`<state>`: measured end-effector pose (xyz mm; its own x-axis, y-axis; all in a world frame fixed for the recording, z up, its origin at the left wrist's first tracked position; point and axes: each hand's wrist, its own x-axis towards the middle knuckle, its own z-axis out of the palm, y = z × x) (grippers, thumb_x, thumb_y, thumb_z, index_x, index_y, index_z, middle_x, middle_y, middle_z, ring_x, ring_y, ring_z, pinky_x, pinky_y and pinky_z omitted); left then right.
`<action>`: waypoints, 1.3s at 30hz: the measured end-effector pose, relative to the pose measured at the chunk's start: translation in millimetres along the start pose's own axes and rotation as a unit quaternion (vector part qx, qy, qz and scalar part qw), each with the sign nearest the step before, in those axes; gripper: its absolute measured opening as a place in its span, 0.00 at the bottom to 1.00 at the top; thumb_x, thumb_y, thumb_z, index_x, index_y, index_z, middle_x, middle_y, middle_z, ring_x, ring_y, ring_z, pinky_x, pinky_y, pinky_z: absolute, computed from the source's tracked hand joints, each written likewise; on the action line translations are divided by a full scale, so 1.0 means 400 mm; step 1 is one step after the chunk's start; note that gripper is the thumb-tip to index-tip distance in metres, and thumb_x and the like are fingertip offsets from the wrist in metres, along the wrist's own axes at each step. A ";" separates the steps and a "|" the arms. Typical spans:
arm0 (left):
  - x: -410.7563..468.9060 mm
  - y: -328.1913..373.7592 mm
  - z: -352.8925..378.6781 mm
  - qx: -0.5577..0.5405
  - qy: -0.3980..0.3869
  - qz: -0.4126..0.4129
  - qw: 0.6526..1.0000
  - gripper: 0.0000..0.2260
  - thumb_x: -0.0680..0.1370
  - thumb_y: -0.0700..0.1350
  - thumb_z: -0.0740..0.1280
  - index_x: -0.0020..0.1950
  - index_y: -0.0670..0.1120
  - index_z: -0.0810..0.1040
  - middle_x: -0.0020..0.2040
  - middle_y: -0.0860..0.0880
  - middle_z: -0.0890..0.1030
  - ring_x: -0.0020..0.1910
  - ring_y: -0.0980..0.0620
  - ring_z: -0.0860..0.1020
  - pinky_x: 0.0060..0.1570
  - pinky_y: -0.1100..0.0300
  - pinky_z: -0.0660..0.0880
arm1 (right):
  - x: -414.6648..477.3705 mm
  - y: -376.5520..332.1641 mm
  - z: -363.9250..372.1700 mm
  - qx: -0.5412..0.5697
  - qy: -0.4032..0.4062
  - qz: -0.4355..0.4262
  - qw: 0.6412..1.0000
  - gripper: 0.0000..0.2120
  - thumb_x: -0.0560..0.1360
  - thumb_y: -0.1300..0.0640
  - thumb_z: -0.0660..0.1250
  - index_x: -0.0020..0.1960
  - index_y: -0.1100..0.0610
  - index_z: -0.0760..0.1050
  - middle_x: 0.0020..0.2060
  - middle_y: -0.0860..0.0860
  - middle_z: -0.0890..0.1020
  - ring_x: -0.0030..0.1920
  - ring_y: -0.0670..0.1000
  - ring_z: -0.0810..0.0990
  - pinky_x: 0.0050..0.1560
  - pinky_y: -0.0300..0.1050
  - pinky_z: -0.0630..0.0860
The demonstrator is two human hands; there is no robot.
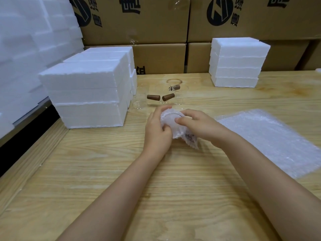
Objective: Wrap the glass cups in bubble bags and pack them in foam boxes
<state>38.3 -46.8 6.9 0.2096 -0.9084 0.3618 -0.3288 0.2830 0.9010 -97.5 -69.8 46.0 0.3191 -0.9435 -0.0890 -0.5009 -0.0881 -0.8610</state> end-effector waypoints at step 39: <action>0.072 -0.096 -0.093 0.156 -0.028 -0.053 0.986 0.43 0.63 0.54 0.79 0.70 0.54 0.57 0.66 0.47 0.70 0.66 0.48 0.69 0.59 0.61 0.65 | 0.021 0.114 0.044 -0.285 0.100 -0.118 0.946 0.19 0.79 0.48 0.61 0.66 0.55 0.74 0.64 0.49 0.77 0.65 0.51 0.72 0.67 0.53 0.65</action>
<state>91.5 -72.4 -8.3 0.2093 -0.9458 0.2484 -0.5765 0.0858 0.8126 -103.6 -76.2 -2.7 0.3457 -0.9129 0.2172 -0.8059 -0.4074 -0.4295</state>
